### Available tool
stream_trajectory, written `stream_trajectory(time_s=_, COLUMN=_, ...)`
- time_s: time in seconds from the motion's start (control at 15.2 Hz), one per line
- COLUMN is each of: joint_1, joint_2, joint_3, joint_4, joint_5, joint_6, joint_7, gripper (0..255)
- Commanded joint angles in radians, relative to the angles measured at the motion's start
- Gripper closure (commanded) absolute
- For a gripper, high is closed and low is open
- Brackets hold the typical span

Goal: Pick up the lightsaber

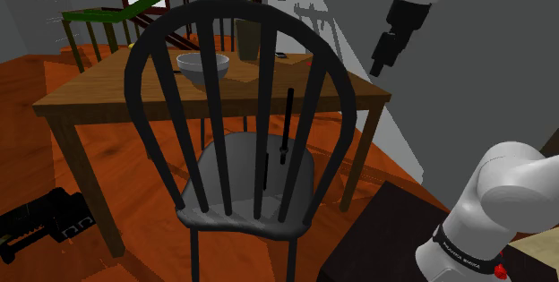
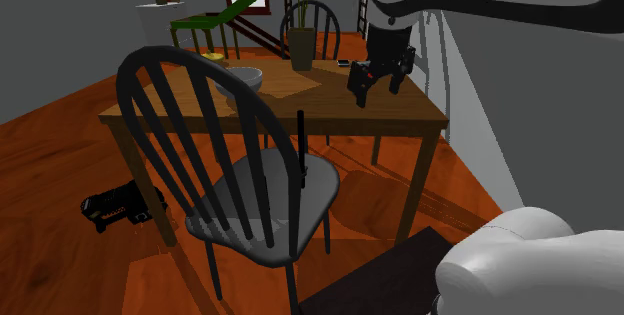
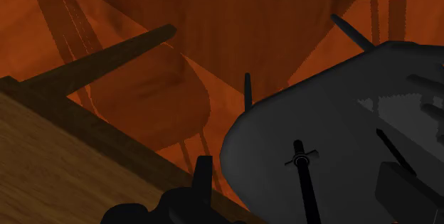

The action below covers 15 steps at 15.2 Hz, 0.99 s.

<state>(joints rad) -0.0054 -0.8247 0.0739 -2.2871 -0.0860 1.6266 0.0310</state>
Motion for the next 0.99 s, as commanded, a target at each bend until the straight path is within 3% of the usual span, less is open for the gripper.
stream_trajectory(time_s=0.0, joint_1=0.0, joint_2=0.0, joint_3=0.0, joint_4=0.0, joint_5=0.0, joint_6=0.0, joint_7=0.0, gripper=0)
stream_trajectory(time_s=0.92, joint_1=0.021, joint_2=0.572, joint_3=0.021, joint_4=0.326, joint_5=0.08, joint_6=0.146, joint_7=0.015, gripper=0)
